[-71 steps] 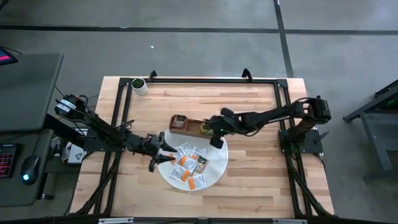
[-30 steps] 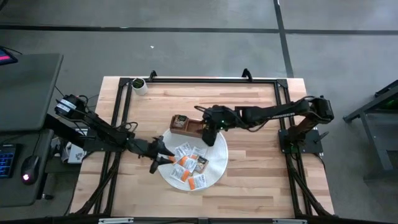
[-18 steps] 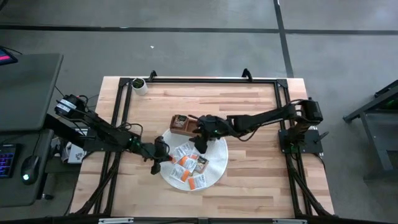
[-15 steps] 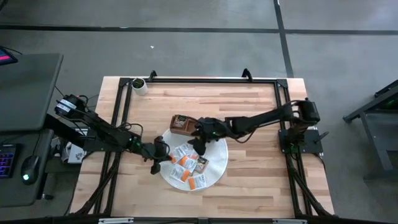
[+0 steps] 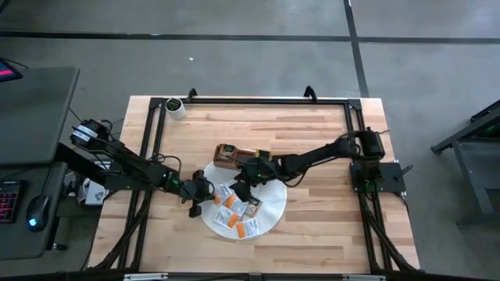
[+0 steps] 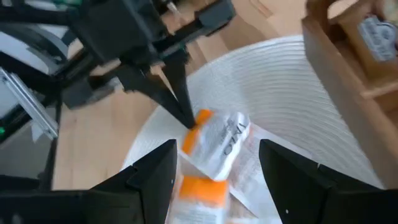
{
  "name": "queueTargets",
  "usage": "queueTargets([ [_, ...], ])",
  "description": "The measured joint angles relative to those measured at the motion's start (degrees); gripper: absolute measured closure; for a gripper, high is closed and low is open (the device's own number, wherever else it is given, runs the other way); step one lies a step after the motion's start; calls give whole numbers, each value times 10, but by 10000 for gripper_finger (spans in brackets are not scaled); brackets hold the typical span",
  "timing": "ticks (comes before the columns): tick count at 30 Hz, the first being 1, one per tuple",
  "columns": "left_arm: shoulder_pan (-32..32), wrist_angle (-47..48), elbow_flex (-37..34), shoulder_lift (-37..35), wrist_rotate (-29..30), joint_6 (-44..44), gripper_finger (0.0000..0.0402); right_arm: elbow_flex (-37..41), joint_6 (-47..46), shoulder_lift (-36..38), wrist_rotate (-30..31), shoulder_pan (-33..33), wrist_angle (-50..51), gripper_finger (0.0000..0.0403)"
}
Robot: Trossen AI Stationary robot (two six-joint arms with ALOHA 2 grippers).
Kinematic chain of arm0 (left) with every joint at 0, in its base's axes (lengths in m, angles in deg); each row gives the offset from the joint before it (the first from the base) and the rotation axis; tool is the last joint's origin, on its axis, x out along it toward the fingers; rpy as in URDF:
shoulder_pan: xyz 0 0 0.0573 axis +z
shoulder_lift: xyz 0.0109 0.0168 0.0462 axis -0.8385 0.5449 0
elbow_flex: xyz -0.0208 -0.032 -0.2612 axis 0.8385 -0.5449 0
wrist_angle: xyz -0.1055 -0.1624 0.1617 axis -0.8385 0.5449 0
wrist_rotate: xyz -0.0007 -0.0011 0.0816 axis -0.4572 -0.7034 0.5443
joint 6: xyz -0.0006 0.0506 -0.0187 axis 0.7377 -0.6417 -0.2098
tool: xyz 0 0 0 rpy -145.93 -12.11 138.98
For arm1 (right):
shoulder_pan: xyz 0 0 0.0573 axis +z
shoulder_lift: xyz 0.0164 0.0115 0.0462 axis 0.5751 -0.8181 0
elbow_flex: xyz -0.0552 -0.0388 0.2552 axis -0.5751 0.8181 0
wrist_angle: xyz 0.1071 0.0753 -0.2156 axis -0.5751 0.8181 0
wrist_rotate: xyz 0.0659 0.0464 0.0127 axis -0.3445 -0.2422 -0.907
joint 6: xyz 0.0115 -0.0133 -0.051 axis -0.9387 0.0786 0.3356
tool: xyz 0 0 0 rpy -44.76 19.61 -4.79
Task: Pick & Place Tea
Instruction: Put the orange tea bag into the middle section of the wooden organizer
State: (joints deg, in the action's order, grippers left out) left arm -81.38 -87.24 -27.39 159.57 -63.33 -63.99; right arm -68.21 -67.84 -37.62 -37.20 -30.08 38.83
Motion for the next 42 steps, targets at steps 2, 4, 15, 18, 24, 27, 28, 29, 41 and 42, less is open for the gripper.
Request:
queueTargets([
  [2,0,-3,0,7,-4,0,401,-17,-19,-11,3,0,15,179],
  [4,0,-8,1,17,-5,0,401,-38,-37,-23,4,0,44,179],
  [15,0,-9,2,47,-2,-1,401,-189,-99,-27,7,-2,271,179],
  [18,0,-6,2,47,2,-5,401,-214,-143,-27,3,-2,322,179],
  [24,0,3,2,48,9,-14,401,-219,-216,-27,-7,8,337,179],
  [27,0,5,2,48,8,-26,402,-220,-240,-33,-17,12,331,179],
  [28,0,5,1,48,8,-30,401,-220,-244,-36,-21,15,330,179],
  [29,0,5,1,48,8,-31,401,-220,-249,-42,-23,17,328,179],
  [41,0,5,0,49,4,-47,401,-220,-298,-111,-18,38,270,179],
  [42,0,5,0,49,3,-48,401,-220,-298,-114,-18,36,265,179],
])
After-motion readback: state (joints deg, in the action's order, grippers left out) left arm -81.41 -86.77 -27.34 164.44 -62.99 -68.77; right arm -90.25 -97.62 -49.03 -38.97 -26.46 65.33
